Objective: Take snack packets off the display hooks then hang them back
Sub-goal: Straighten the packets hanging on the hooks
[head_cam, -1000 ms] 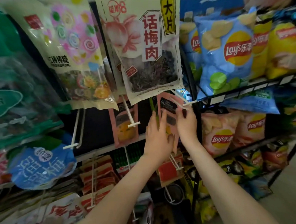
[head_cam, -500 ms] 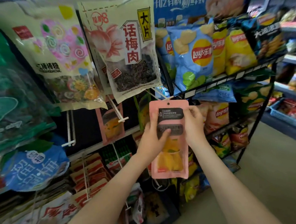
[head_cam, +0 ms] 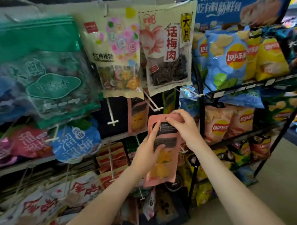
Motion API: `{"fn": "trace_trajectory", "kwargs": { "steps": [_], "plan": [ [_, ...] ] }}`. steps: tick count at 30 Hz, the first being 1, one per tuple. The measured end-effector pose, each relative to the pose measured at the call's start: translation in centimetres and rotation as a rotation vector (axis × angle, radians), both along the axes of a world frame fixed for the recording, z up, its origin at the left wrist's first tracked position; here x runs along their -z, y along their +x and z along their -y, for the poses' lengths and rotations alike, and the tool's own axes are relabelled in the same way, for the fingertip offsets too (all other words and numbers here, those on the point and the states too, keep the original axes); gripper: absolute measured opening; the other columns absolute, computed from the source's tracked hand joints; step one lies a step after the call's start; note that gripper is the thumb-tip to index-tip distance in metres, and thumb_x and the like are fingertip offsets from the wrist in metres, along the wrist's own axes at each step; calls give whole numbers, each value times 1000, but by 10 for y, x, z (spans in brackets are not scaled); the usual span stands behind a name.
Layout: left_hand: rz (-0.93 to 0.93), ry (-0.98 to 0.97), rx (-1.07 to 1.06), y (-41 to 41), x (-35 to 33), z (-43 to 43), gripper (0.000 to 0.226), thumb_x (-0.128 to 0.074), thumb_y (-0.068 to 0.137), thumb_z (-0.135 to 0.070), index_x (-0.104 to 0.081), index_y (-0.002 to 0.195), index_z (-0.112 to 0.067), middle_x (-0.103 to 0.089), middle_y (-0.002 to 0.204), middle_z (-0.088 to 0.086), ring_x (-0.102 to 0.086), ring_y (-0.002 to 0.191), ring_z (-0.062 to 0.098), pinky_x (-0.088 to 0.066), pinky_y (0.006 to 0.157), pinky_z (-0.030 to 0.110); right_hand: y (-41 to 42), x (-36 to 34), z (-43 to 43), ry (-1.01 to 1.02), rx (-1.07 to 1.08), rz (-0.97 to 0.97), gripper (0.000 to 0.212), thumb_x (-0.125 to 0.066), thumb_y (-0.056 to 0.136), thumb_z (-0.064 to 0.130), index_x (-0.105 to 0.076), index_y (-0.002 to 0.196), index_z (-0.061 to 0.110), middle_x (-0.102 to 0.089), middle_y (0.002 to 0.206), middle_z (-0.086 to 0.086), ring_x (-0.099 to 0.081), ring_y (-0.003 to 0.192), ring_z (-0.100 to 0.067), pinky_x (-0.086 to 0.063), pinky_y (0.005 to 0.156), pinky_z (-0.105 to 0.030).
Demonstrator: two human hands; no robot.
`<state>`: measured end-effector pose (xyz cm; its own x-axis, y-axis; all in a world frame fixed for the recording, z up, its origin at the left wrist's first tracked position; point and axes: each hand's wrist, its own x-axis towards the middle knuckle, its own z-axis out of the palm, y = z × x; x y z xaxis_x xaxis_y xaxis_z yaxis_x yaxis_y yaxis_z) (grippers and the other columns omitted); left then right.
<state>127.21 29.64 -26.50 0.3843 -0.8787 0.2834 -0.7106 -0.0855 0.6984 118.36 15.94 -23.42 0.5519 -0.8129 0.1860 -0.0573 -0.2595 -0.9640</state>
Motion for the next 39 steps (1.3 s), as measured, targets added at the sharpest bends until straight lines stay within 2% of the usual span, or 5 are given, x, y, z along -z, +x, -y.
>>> {"fn": "trace_trajectory", "kwargs": {
  "steps": [6, 23, 28, 34, 39],
  "plan": [
    [5, 45, -58, 27, -1, -26, 86, -55, 94, -21, 9, 127, -68, -47, 139, 1, -55, 114, 14, -46, 92, 26, 40, -8, -11, -72, -154, -123, 11, -63, 87, 30, -59, 79, 23, -50, 98, -4, -52, 93, -14, -40, 70, -22],
    [25, -12, -49, 47, -7, 3, 89, -58, 91, -22, 7, 134, -64, -51, 133, 2, -58, 111, 14, -52, 91, 34, 49, -14, 9, -61, -105, 94, 10, -60, 87, 19, -65, 79, 20, -62, 89, -4, -58, 81, -9, -45, 60, -11],
    [35, -31, -76, 59, 8, 12, 90, -58, 92, -22, 10, 132, -66, -54, 131, 1, -59, 109, 12, -52, 91, 33, 70, 0, 23, -100, -71, 26, 2, -61, 88, 20, -62, 86, 19, -55, 103, -6, -56, 97, -18, -45, 74, -22],
    [101, -71, -180, 85, 20, 38, 84, -54, 93, -22, 8, 139, -57, -48, 135, 5, -58, 107, 17, -53, 89, 36, 97, 35, 33, -304, 279, 40, 63, -75, 76, 22, -39, 126, 7, -38, 128, -10, -35, 121, -22, -31, 100, -31],
    [199, -133, -278, 117, 37, 69, 72, -46, 96, -22, 4, 143, -45, -25, 147, 13, -50, 119, 27, -44, 91, 26, 129, 82, 37, -359, 122, -17, 75, -72, 79, 13, -26, 138, 5, -34, 136, -13, -30, 130, -24, -24, 109, -30]
  ]
}}
